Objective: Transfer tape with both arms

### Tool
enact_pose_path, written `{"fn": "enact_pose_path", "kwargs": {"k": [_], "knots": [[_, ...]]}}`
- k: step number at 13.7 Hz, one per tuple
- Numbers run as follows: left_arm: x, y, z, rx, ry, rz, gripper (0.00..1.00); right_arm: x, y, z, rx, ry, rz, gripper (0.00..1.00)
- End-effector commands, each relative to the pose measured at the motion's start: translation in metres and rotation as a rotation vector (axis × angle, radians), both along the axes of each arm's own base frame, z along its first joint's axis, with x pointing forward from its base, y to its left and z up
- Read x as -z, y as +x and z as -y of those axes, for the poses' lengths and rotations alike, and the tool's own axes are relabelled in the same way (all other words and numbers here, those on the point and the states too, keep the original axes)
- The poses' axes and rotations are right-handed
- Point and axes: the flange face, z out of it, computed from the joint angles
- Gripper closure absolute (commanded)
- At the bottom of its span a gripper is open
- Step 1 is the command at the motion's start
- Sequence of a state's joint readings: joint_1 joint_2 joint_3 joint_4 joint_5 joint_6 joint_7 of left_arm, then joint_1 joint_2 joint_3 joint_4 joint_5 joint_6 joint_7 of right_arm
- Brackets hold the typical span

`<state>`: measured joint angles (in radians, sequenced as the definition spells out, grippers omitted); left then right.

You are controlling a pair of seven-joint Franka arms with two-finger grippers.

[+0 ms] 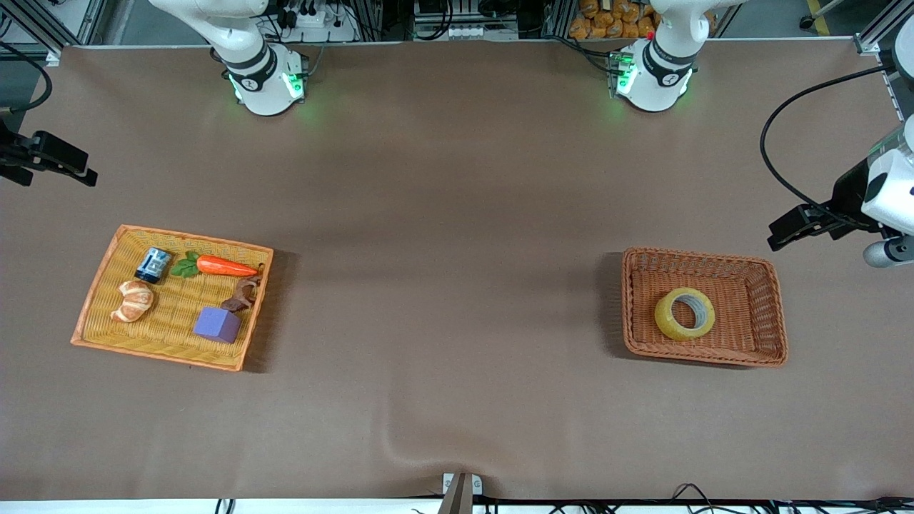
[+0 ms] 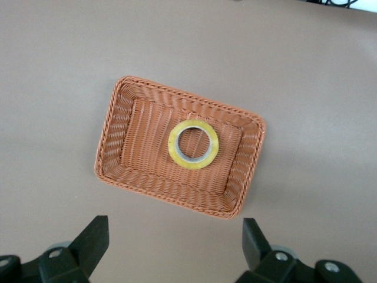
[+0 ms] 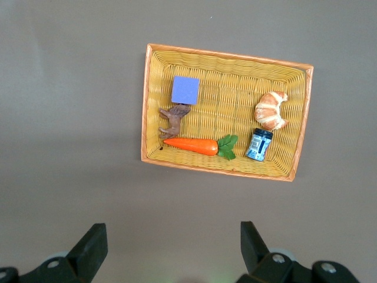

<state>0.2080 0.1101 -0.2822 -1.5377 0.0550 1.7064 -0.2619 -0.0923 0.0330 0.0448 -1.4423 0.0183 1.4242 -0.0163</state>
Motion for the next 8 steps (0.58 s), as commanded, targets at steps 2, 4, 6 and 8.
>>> {"fn": "enact_pose_path", "kwargs": {"k": [2, 4, 6, 8], "knots": [[-0.014, -0.015, -0.005, 0.022, 0.036, -0.026, 0.0, -0.003, 0.001, 0.001, 0.01, 0.004, -0.004, 0.0], [-0.019, -0.018, -0.004, 0.022, 0.039, -0.019, 0.0, -0.003, 0.0, -0.001, 0.008, 0.005, -0.004, 0.0], [-0.025, -0.02, -0.009, 0.066, 0.049, -0.011, 0.0, -0.004, 0.001, -0.005, -0.003, 0.007, -0.002, 0.0], [-0.03, -0.023, -0.01, 0.08, 0.046, -0.006, 0.0, -0.004, 0.0, -0.011, -0.013, 0.001, -0.001, 0.0]]}}
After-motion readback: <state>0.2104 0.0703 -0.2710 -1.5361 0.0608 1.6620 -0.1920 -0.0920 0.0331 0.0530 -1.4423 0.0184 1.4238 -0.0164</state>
